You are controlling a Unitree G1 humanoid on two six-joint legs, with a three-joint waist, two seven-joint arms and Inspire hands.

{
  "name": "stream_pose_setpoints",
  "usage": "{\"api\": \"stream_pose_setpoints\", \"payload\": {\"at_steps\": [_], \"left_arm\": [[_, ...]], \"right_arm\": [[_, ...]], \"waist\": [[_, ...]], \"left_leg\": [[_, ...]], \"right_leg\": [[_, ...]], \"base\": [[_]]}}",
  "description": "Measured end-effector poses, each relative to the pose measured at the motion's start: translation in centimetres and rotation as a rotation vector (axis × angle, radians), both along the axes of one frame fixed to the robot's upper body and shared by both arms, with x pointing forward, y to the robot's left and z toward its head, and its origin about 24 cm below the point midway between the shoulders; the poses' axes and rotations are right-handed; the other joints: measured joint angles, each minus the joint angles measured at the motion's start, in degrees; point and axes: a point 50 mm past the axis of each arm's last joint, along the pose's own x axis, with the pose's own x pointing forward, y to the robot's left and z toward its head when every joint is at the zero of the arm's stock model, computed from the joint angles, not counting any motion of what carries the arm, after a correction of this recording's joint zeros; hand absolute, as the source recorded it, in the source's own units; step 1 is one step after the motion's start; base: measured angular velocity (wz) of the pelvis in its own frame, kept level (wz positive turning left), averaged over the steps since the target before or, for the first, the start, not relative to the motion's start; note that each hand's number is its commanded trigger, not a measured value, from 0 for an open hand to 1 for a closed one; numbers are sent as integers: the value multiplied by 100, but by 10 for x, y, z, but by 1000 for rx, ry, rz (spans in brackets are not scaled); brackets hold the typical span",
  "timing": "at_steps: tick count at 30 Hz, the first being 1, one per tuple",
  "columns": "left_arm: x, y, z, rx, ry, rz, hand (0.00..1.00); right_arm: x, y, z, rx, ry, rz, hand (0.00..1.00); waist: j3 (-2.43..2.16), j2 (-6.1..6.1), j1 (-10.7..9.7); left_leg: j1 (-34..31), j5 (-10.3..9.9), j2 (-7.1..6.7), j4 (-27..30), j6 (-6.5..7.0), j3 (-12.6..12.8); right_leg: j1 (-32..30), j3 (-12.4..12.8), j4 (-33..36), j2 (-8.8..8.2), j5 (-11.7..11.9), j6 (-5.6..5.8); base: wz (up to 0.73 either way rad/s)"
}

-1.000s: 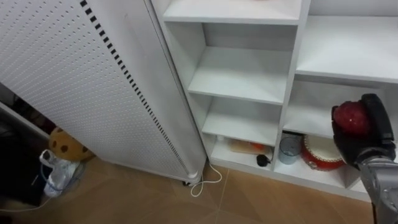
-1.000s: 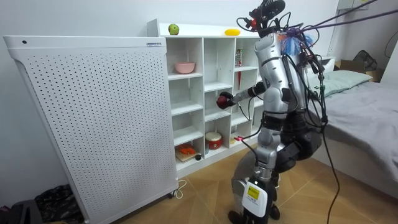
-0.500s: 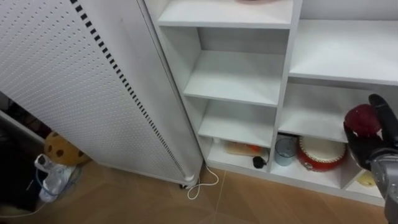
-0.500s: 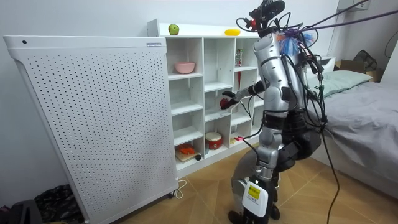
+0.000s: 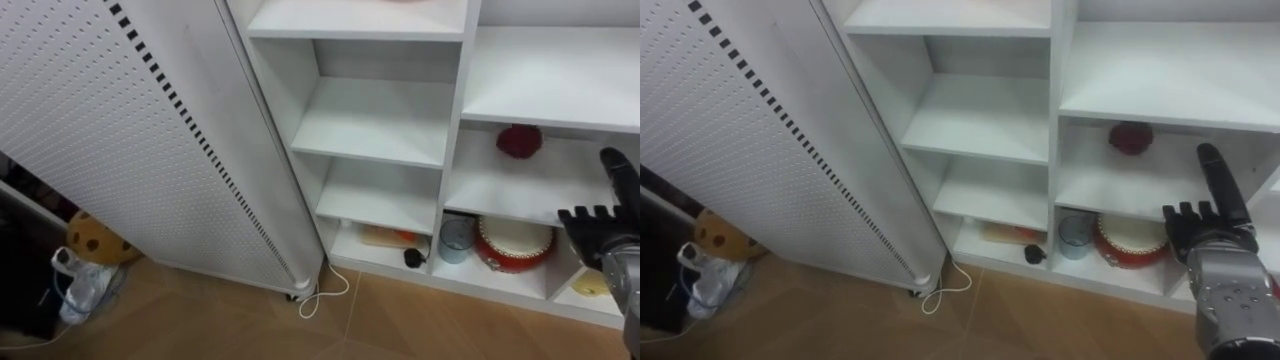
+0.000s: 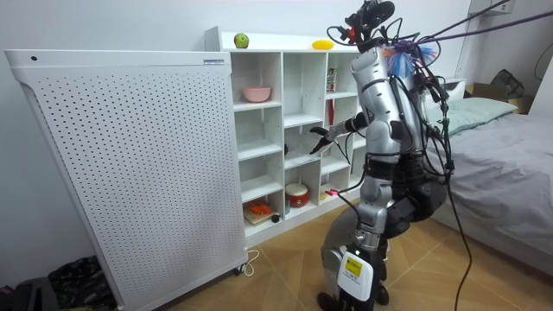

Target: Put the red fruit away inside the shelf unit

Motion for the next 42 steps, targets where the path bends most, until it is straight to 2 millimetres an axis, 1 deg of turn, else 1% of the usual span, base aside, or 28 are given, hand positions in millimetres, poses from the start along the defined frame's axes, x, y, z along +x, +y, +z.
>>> {"api": "stream_pose_setpoints", "payload": {"at_steps": [9, 11, 13, 15, 17, 18, 19, 20, 22, 23, 25, 26, 27, 28, 29, 30, 31, 32, 33, 34, 35, 36, 37, 38, 39, 40, 41, 42], "left_arm": [[-1, 0, 0, 13, -8, 3, 0], [-3, 0, 0, 12, -9, 3, 0], [-5, 0, 0, 10, -2, 5, 0], [-6, 1, 0, 10, 1, 5, 0], [-7, 1, 0, 8, 1, 5, 0], [-7, 1, 0, 7, 3, 4, 0], [-7, 2, 0, 8, 3, 3, 0], [-7, 2, 0, 8, 3, 3, 0], [-7, 3, 0, -2, 10, 0, 0], [-8, 3, -1, -4, 14, 0, 0], [-9, 6, -1, -3, 32, -3, 0], [-9, 7, -1, -2, 35, -1, 0], [-10, 7, -1, -3, 37, 3, 0], [-10, 10, -1, 2, 35, 13, 0], [-10, 11, 0, 5, 35, 21, 0], [-10, 14, 0, 9, 35, 37, 0], [-7, 16, 0, 15, 35, 54, 0], [-7, 17, 0, 19, 34, 63, 0], [-8, 19, 1, 23, 30, 81, 0], [-9, 21, 1, 25, 25, 93, 0], [-9, 21, 1, 27, 25, 95, 0], [-11, 22, 1, 32, 27, 103, 0], [-13, 23, 1, 31, 23, 131, 0], [-14, 23, 1, 31, 19, 135, 0], [-17, 25, 2, 32, 12, 149, 0], [-16, 25, 2, 35, 4, 151, 0], [-15, 25, 2, 39, -1, 147, 0], [-12, 24, 3, 44, -17, 149, 0]], "right_arm": [[0, 0, 0, 0, -1, 1, 0], [0, 0, 0, -1, 0, 1, 0], [0, 0, 0, -5, -6, 3, 0], [0, 0, -3, -6, 2, 3, 0], [-2, -1, -9, -18, 6, 8, 0], [-4, -1, -16, -25, 18, 16, 0], [-7, -2, -26, -38, 41, 23, 0], [-9, -2, -31, -47, 52, 26, 0], [-17, -6, -51, -77, 104, 34, 0], [-20, -7, -57, -84, 122, 37, 0], [-35, -10, -83, -126, 194, 64, 0], [-39, -11, -90, -134, 213, 70, 0], [-49, -13, -104, -151, 256, 87, 0], [-58, -14, -116, -179, 298, 108, 0], [-63, -15, -122, -194, 317, 121, 0], [-73, -16, -133, -225, 354, 147, 0], [-85, -16, -147, -269, 406, 183, 0], [-90, -15, -153, -284, 432, 203, 0], [-100, -10, -166, -313, 477, 250, 0], [-111, -4, -180, -352, 525, 308, 0], [-117, -2, -186, -368, 546, 336, 0], [-134, 4, -201, -380, 592, 385, 0], [-157, 10, -220, -382, 653, 433, 0], [-169, 12, -228, -394, 689, 466, 0], [-192, 18, -242, -423, 767, 536, 0], [-211, 22, -253, -459, 833, 608, 0], [-218, 24, -256, -479, 862, 643, 0], [-231, 27, -262, -503, 908, 696, 0]], "waist": [[23, -35, 31], [42, -64, 40], [54, -82, 46], [58, -80, 39], [70, -62, 41], [76, -54, 56], [86, -50, 68], [94, -58, 63], [130, -56, 80], [137, -69, 87], [169, -108, 133], [174, -114, 159], [178, -118, 178], [183, -144, 174], [184, -148, 165], [183, -149, 134], [178, -170, 117], [174, -188, 109], [158, -228, 62], [143, -244, -48], [127, -269, -116], [78, -344, -184], [23, -399, -257], [-2, -413, -309], [-77, -461, -433], [-108, -502, -513], [-113, -520, -539], [-113, -538, -628]], "left_leg": [[9, -9, 8, -9, 13, 39], [41, -26, 9, -6, 18, 71], [84, -57, 11, 16, 20, 96], [163, -72, 9, 16, 18, 95], [282, -107, 48, 21, 13, 91], [399, -127, 97, 3, 3, 82], [537, -138, 103, -36, -13, 38], [609, -144, 103, -64, -21, 25], [940, -164, 129, -231, -57, -2], [1033, -163, 124, -293, -58, -5], [1372, -155, 130, -480, -58, -9], [1462, -146, 133, -537, -57, -15], [1638, -134, 149, -650, -74, -29], [1825, -122, 152, -793, -89, -34], [1910, -118, 152, -854, -93, -43], [2094, -110, 163, -976, -100, -58], [2304, -107, 178, -1112, -107, -57], [2409, -101, 186, -1195, -116, -52], [2616, -85, 203, -1363, -140, -48], [2850, -58, 221, -1560, -163, -51], [2964, -42, 226, -1664, -166, -49], [3252, 4, 210, -1926, -178, -47], [3542, 54, 212, -2107, -190, -54], [3678, 52, 219, -2150, -194, -61], [3890, 44, 217, -2280, -204, -53], [4061, 40, 210, -2396, -210, -40], [4134, 39, 205, -2449, -211, -34], [4272, 39, 194, -2541, -212, -35]], "right_leg": [[-16, 35, 1, 5, 1, -3], [-17, 90, 21, 18, 0, -2], [2, 162, 47, 79, -16, 19], [76, 168, 44, 83, -22, 27], [228, 134, -11, 114, -24, 27], [388, 84, -97, 157, -17, 19], [558, 53, -176, 186, -17, 20], [636, 41, -212, 188, -19, 24], [1006, -58, -430, 193, -13, 37], [1097, -63, -482, 198, -6, 49], [1428, -36, -691, 299, 23, 73], [1519, -43, -757, 319, 35, 86], [1712, -49, -922, 360, 69, 97], [1900, -69, -1064, 375, 92, 108], [2000, -97, -1138, 382, 100, 112], [2214, -153, -1298, 407, 120, 120], [2445, -211, -1461, 427, 147, 123], [2555, -221, -1555, 448, 169, 125], [2778, -257, -1774, 503, 222, 130], [3074, -344, -2058, 554, 284, 142], [3197, -352, -2178, 588, 311, 155], [3470, -354, -2421, 639, 356, 186], [3813, -396, -2698, 717, 409, 220], [3981, -439, -2830, 737, 450, 230], [4267, -514, -3009, 769, 467, 261], [4457, -529, -3158, 796, 479, 283], [4516, -521, -3200, 800, 483, 290], [4647, -515, -3290, 808, 495, 307]], "base": [[0], [-4], [-5], [0], [-7], [-7], [-4], [0], [-2], [0], [-2], [-8], [-6], [-4], [3], [4], [0], [-4], [0], [0], [8], [8], [10], [22], [24], [18], [0], [-9]]}}
